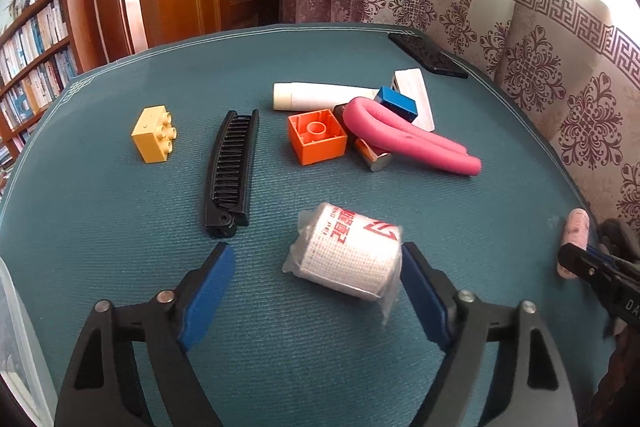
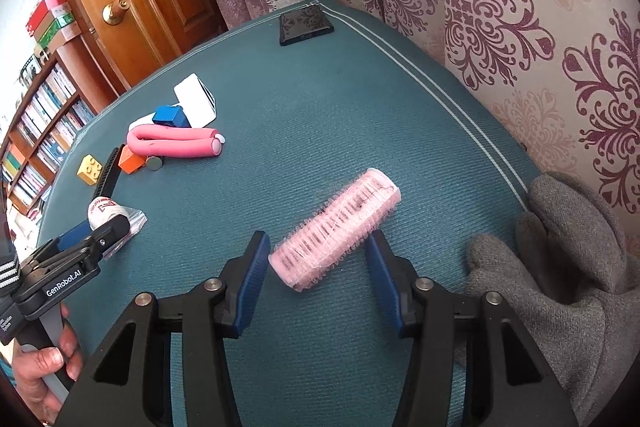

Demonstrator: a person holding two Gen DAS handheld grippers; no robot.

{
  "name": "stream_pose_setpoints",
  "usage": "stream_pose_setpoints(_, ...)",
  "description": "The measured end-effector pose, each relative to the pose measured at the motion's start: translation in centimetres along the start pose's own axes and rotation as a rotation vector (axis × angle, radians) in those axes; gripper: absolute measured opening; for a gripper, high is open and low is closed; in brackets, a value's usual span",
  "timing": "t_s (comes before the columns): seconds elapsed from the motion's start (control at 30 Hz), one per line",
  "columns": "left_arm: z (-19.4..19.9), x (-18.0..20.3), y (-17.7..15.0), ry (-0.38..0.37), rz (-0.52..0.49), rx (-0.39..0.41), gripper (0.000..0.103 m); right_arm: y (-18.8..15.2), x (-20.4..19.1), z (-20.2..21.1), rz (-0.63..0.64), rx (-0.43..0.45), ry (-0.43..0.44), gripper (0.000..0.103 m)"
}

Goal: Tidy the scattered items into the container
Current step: 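Grasp the bagged white tape roll with the left tool while the right tool grasps the pink hair roller, then carry the tape roll and hair roller into the bowl and open both tools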

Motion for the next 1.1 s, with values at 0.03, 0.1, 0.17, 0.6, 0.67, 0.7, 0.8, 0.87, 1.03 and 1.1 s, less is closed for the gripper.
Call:
stream_pose_setpoints(0.03, 0.0, 0.2, 0.0, -0.012, -0.004, -0.001, 0.075, 0.0, 0.0, 0.0, 0.002, -0.001, 0.001, 0.051)
stream_pose_setpoints(0.1, -0.1, 0.5, -0.1, -0.018, -0.013, -0.010, 0.067, -0.1, 0.0, 0.1, 0.006, -0.001, 0.001, 0.050)
stream_pose_setpoints(0.17, 0.0, 0.7, -0.2, -0.009, -0.024, -0.010, 0.057, -0.2, -0.1, 0.2, 0.009, -0.002, 0.001, 0.049)
stream_pose_setpoints(0.6, 3.1, -0.3, -1.4, -0.015, 0.044, 0.011, 0.052, -1.3, -0.1, 1.7, 0.013, -0.014, 0.085, 0.046)
stream_pose_setpoints(0.67, 3.9, -0.6, -1.6, -0.009, 0.051, 0.023, 0.052, -1.3, -0.5, 2.1, 0.021, -0.008, 0.108, 0.046)
stream_pose_setpoints(0.7, 4.2, -0.8, -1.6, -0.006, 0.055, 0.029, 0.052, -1.4, -0.8, 2.4, 0.026, -0.003, 0.120, 0.046)
stream_pose_setpoints(0.8, 5.1, -1.2, -1.8, 0.005, 0.066, 0.043, 0.052, -1.6, -1.9, 3.0, 0.049, 0.008, 0.153, 0.046)
stream_pose_setpoints(0.87, 5.7, -1.7, -2.0, 0.014, 0.070, 0.049, 0.052, -1.9, -2.7, 3.2, 0.067, 0.009, 0.169, 0.046)
stream_pose_setpoints(1.03, 7.0, -3.1, -2.9, 0.042, 0.096, 0.058, 0.052, -2.7, -4.9, 3.3, 0.106, -0.008, 0.201, 0.046)
stream_pose_setpoints(1.1, 7.5, -3.8, -3.4, 0.057, 0.107, 0.062, 0.052, -3.0, -5.9, 3.3, 0.124, -0.015, 0.215, 0.046)
Point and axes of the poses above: each gripper's, at about its wrist camera, not at the fingertips, and z roughly against the way its jaws point, x to its right, y to its top, the point moved 2 cm from there along -z, roughly the way its jaws point, and after that the axes turned 10 degrees about -z, right-handed, at the moved point
